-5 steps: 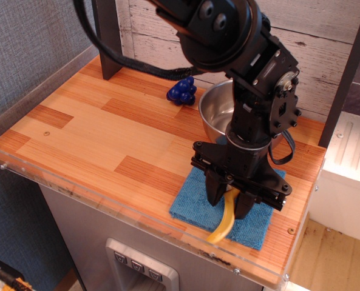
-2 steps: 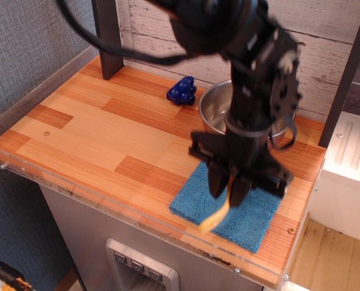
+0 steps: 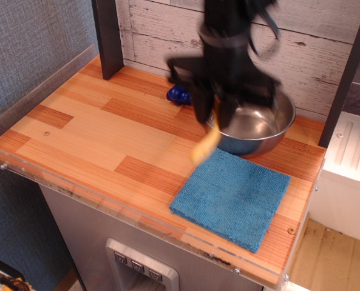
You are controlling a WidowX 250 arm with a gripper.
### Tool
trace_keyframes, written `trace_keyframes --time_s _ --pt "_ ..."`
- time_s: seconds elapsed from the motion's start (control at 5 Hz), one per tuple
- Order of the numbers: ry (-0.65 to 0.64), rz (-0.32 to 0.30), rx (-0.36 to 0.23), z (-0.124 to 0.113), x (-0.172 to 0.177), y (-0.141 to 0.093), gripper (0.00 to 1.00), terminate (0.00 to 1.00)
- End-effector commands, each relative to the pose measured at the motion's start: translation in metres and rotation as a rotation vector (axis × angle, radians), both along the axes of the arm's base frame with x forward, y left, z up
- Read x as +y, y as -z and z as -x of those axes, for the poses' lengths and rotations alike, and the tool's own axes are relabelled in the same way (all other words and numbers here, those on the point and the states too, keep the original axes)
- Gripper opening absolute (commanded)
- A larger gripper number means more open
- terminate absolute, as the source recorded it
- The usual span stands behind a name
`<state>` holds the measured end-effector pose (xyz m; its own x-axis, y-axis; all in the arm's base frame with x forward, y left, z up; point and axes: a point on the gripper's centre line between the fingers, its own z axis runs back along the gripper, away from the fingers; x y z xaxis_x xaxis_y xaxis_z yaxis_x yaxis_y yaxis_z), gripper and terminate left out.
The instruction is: Place the brush at the left of the table.
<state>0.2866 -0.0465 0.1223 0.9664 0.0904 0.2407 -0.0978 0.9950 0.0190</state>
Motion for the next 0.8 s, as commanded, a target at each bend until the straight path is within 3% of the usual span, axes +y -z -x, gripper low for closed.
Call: trace_keyframes --time_s 0.0,0.4,0.6 --pt "-0.228 -0.042 0.028 -0.028 0.100 -0.024 0.00 0.00" --pt "-0.220 -0.096 0.133 -0.054 0.185 0.002 0.00 0.00" --pt "-0.197 -0.109 0.169 -0.066 0.200 0.018 0.00 0.00"
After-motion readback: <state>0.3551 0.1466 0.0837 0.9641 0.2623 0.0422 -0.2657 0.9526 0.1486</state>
